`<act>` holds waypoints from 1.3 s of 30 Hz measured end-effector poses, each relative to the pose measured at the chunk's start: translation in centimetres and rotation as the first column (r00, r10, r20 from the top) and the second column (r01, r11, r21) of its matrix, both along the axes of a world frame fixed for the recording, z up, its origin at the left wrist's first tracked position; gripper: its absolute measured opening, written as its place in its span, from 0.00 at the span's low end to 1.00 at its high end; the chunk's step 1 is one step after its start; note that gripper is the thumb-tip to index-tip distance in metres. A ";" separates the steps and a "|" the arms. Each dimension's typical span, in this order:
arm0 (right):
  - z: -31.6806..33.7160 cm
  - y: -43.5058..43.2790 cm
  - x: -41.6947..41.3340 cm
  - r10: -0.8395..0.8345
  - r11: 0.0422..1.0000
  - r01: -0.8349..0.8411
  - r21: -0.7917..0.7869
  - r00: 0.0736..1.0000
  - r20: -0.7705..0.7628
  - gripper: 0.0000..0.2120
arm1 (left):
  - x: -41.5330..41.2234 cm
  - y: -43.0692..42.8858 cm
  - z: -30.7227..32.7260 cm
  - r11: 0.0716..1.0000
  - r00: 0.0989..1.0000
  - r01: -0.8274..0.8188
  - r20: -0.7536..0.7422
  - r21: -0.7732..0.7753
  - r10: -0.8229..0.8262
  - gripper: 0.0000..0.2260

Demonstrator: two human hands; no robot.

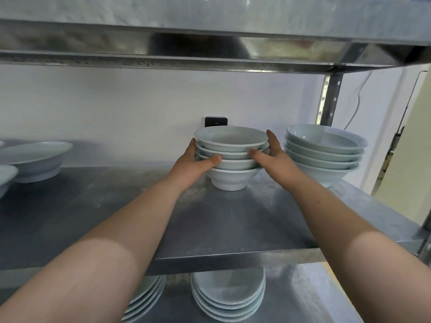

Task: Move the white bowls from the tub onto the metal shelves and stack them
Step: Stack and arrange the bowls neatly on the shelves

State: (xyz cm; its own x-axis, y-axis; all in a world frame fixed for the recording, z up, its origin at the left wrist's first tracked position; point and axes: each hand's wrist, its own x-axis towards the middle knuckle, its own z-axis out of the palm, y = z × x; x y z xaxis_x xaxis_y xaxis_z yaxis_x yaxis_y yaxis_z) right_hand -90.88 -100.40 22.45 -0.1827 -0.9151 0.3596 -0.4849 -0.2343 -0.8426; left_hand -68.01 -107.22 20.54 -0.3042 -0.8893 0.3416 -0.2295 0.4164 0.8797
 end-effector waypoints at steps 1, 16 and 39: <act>-0.1 0.0 -0.1 -0.018 1.000 0.018 -0.014 1.000 -0.004 0.39 | -0.4 0.0 0.0 1.000 1.000 0.000 -0.005 0.010 0.001 0.36; 0.3 1.6 9.6 -0.056 0.885 -0.134 -0.445 0.920 -0.388 0.26 | 4.7 3.8 2.4 0.908 0.913 -0.407 -0.007 -0.099 0.409 0.18; 1.2 -12.7 48.8 0.348 0.904 -0.419 0.086 0.606 -0.715 0.30 | 47.0 8.0 3.1 0.829 0.610 -0.446 0.563 -0.338 0.558 0.26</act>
State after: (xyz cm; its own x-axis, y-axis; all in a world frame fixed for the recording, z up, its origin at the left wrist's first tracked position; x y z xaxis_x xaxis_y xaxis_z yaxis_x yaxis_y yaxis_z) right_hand -42.09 -113.06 23.64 0.5156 -0.8020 0.3017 -0.7657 -0.5893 -0.2579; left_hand -21.05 -99.19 23.67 -0.0130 -0.9219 0.3872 -0.9020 0.1780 0.3934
